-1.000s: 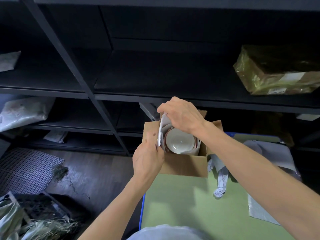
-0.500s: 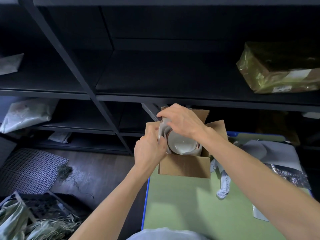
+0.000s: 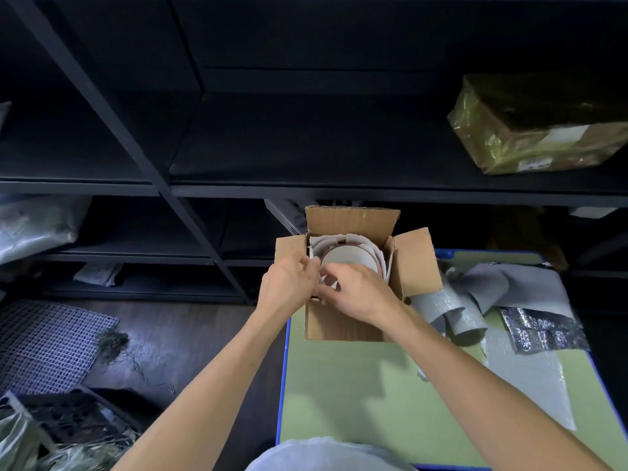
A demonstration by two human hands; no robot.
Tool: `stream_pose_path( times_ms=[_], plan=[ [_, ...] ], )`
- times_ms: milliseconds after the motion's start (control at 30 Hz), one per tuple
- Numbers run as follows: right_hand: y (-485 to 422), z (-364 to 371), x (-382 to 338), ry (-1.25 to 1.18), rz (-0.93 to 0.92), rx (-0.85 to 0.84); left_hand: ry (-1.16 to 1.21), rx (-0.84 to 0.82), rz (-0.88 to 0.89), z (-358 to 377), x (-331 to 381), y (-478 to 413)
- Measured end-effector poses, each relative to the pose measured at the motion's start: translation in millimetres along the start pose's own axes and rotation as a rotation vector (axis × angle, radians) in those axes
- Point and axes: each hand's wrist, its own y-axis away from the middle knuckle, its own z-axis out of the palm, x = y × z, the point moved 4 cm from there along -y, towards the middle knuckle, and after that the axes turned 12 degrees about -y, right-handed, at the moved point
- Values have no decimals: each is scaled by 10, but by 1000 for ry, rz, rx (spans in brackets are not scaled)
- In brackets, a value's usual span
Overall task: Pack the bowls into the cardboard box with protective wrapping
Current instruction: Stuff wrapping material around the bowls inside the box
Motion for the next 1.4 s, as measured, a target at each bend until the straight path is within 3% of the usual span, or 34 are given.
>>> stream_pose_path(
  times_ms=[100,400,567,800,1033,1400],
  plan=[
    [-29,27,-5,54,-15,96,-16,17,-1,-16,3,-63],
    [39,8,62,266,-83,65,-163,116,163,-83,124,-326],
    [37,-28,57,251,-109,97,-237,167,204,-85,127,-318],
    [12,44,-33,302,-120,63,-253,217,235,-166,175,-363],
    [-18,86,1,249,-79,63,-423,273,298,-127,197,-354],
    [-93,0,-32,355,-46,-80,-534,237,299,-101,279,-422]
  ],
)
